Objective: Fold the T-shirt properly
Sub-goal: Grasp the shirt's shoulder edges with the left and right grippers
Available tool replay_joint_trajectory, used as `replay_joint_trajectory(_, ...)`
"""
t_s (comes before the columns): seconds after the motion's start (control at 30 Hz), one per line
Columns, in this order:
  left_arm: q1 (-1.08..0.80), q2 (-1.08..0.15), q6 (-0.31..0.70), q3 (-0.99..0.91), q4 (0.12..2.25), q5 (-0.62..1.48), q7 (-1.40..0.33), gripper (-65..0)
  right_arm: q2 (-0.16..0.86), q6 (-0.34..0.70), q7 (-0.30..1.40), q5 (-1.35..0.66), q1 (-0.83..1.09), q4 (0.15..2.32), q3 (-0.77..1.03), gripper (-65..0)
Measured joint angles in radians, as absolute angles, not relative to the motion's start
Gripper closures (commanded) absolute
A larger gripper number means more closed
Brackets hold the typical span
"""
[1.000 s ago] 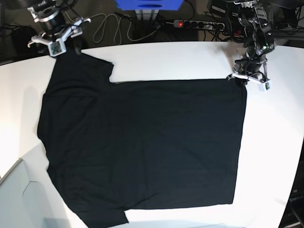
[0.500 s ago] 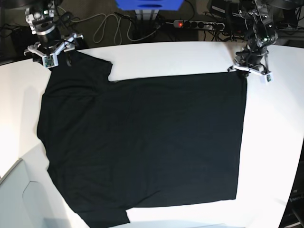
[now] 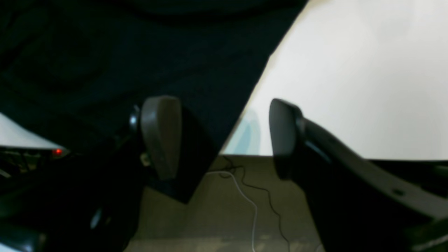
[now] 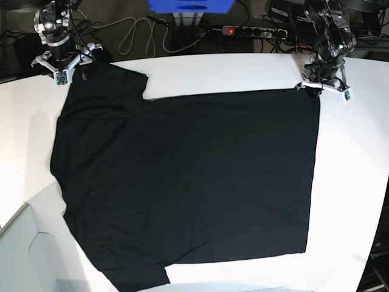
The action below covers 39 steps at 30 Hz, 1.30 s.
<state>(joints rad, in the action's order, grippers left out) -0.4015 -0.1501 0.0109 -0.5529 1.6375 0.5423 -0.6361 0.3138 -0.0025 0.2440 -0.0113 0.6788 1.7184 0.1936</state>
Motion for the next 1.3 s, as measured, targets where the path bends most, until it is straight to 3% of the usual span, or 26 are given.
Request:
replay_joint_trajectory(0.1,-0.402,-0.150,0.011,-0.553,1.637,0.542,-0.636,0.0,0.317,0.000,0.228,-0.017,0.676,1.703,0.194,-37.4)
replay_joint_trajectory(0.23,-0.402,-0.150,0.011,-0.553,1.637,0.542,-0.636,0.0,0.318,0.089,0.257,-0.019,0.656,1.691,0.209,-34.3)
replay_joint_trajectory(0.53,-0.402,-0.150,0.011,-0.554,1.637,0.542,-0.636,0.0,0.240,0.323,0.411,-0.039,0.594,1.695,0.340,-11.7)
replay_joint_trajectory(0.67,-0.399,-0.150,0.011,-0.554,1.637,0.542,-0.636,0.0,0.227,0.340,0.414,-0.031,0.598,1.695,0.382,0.0)
replay_joint_trajectory(0.87,-0.402,-0.149,0.009,-0.554,1.655,0.534,-0.655,0.0,0.227,0.343,0.430,-0.025,0.599,1.705,0.387,-0.2)
replay_joint_trajectory(1.3,-0.416,-0.149,0.008,-0.554,1.782,0.531,-0.651,0.0,0.224,0.347,0.480,-0.001,0.610,1.981,0.384,-0.2)
